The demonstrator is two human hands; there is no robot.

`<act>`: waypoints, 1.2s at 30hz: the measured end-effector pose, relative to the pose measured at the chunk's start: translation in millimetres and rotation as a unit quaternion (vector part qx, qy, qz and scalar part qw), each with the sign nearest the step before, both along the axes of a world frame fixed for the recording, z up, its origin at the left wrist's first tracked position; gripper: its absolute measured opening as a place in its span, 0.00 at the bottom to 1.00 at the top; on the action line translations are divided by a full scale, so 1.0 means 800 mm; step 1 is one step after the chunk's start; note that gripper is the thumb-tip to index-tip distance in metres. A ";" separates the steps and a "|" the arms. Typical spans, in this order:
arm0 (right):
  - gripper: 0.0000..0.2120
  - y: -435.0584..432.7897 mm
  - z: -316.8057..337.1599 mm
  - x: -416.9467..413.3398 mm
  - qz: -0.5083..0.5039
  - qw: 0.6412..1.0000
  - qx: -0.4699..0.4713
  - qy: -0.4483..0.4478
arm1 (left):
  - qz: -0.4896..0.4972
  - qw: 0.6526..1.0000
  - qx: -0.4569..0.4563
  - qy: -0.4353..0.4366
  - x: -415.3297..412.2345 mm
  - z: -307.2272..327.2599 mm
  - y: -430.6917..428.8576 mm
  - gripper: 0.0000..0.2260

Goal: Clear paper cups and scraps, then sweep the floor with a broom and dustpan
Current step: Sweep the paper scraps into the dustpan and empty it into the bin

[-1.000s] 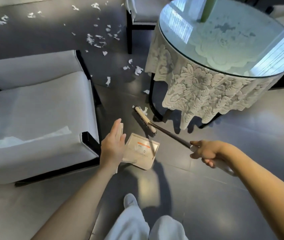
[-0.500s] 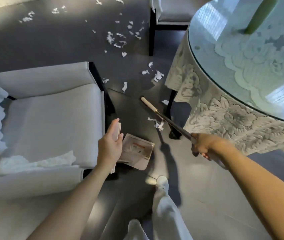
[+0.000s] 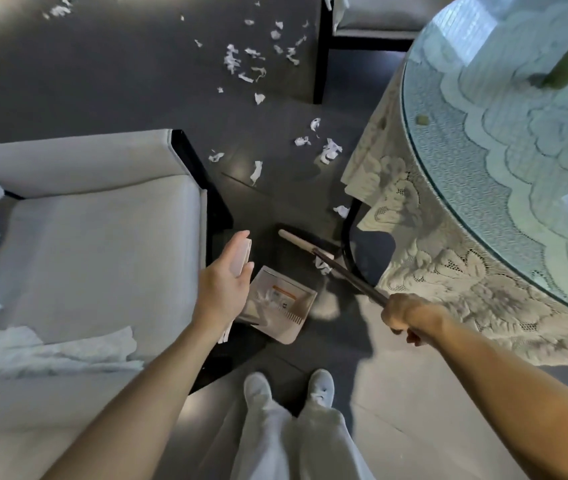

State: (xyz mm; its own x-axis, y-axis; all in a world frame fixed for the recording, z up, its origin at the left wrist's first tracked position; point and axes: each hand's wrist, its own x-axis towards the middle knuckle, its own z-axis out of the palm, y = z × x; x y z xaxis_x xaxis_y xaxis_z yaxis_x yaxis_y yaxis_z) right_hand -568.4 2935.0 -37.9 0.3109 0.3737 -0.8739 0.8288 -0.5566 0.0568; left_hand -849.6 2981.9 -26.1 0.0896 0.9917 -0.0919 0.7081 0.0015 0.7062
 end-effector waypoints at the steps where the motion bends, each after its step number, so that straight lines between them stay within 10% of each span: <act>1: 0.15 0.004 0.003 0.000 0.029 0.999 0.005 -0.018 | -0.005 1.000 0.004 -0.001 0.004 0.000 0.002 0.23; 8: 0.05 -0.021 0.007 -0.014 0.030 0.997 0.030 0.062 | -0.010 1.000 0.014 -0.010 -0.003 -0.005 0.028 0.23; 18: 0.20 -0.031 0.049 -0.037 -0.159 0.968 -0.053 0.186 | -0.055 0.997 0.007 -0.048 -0.008 -0.008 0.077 0.23; 28: 0.32 0.071 0.076 -0.036 0.009 0.994 0.088 0.068 | -0.060 0.997 0.010 -0.048 -0.021 0.003 0.146 0.23; 36: 0.22 0.196 0.009 0.004 0.046 0.990 0.132 -0.034 | -0.041 0.998 0.019 -0.032 0.005 0.000 0.227 0.23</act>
